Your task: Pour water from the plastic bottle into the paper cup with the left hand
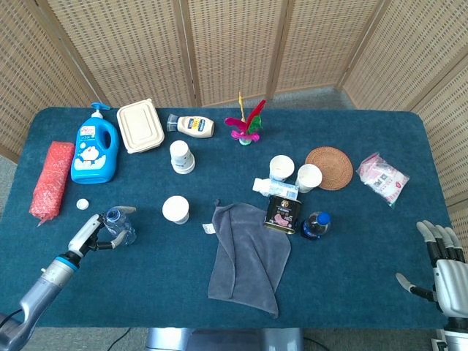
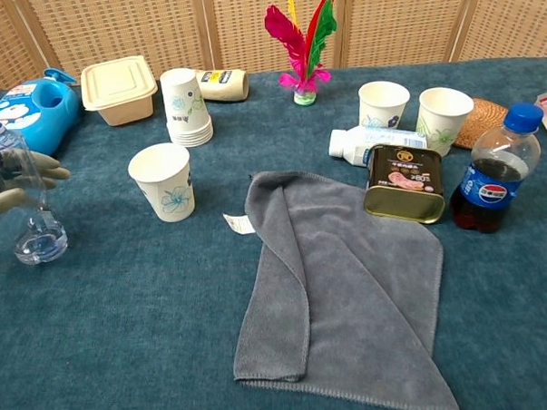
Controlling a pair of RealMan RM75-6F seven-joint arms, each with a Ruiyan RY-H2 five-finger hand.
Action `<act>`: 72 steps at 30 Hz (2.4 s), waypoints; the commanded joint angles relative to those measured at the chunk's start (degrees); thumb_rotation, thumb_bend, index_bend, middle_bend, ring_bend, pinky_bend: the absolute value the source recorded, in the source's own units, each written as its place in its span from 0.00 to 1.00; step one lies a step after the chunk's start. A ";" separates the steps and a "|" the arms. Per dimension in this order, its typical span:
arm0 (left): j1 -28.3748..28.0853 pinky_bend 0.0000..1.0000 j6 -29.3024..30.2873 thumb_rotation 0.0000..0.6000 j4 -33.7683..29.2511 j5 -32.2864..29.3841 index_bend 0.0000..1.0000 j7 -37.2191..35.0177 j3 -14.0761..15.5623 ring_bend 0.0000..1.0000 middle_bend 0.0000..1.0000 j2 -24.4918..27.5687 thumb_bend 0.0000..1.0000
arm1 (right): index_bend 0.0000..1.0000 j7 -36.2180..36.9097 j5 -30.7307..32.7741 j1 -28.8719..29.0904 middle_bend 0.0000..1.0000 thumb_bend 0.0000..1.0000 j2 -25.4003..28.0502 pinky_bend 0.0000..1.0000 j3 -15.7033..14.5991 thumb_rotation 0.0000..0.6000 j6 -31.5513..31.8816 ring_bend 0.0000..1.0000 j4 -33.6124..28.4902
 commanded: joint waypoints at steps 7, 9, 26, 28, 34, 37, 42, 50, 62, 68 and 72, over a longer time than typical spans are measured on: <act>0.57 0.18 0.96 0.90 0.80 0.36 0.24 0.55 0.85 0.14 0.19 -0.01 0.54 | 0.00 0.08 -0.39 -0.06 0.00 0.18 0.10 0.00 -0.08 1.00 0.34 0.00 -0.31; 0.70 0.17 1.22 0.88 1.00 0.35 0.24 0.81 0.94 0.14 0.19 -0.10 0.53 | 0.00 -0.04 -0.37 -0.04 0.00 0.18 0.11 0.00 -0.07 1.00 0.31 0.00 -0.38; 1.28 0.14 2.20 0.87 2.52 1.25 0.21 4.43 2.20 0.11 0.15 -0.64 0.49 | 0.00 -0.07 -0.70 -0.22 0.00 0.18 0.07 0.00 -0.15 1.00 0.85 0.00 -0.41; 1.32 0.14 2.30 0.87 2.49 1.36 0.21 4.84 2.35 0.11 0.15 -0.66 0.47 | 0.00 -0.01 -0.68 -0.26 0.00 0.18 0.05 0.00 -0.14 1.00 0.91 0.00 -0.39; 1.66 0.13 2.61 0.87 2.65 1.12 0.20 5.01 2.48 0.10 0.14 -0.73 0.44 | 0.00 0.03 -0.67 -0.21 0.00 0.18 -0.08 0.00 -0.09 1.00 0.91 0.00 -0.17; 1.94 0.13 3.00 0.87 2.64 1.13 0.19 5.03 2.62 0.10 0.13 -0.61 0.44 | 0.00 0.05 -0.76 -0.18 0.00 0.18 -0.05 0.00 -0.02 1.00 1.01 0.00 -0.23; 2.34 0.11 3.32 0.83 2.75 1.17 0.18 4.96 2.98 0.09 0.11 -0.30 0.42 | 0.00 -0.08 -0.89 -0.06 0.00 0.19 -0.10 0.00 -0.02 1.00 0.92 0.00 -0.33; 2.86 0.10 3.71 0.79 3.45 0.96 0.14 4.99 3.05 0.08 0.09 -0.63 0.40 | 0.00 -0.39 -1.06 0.04 0.00 0.19 -0.13 0.00 -0.02 1.00 0.94 0.00 -0.54; 3.23 0.02 4.44 0.65 3.56 1.50 0.00 4.76 3.46 0.00 0.00 -0.03 0.34 | 0.00 -0.45 -1.35 0.10 0.00 0.19 -0.08 0.00 -0.04 1.00 1.10 0.00 -0.71; 3.42 0.00 4.62 0.64 3.01 2.12 0.00 5.37 4.25 0.00 0.00 1.43 0.33 | 0.00 -0.44 -1.53 0.06 0.00 0.19 -0.07 0.00 -0.06 1.00 1.32 0.00 -0.74; 3.80 0.00 5.32 0.63 2.45 2.37 0.00 6.76 4.54 0.00 0.00 2.53 0.33 | 0.00 -0.53 -1.69 0.09 0.00 0.19 -0.06 0.00 -0.08 1.00 1.38 0.00 -0.87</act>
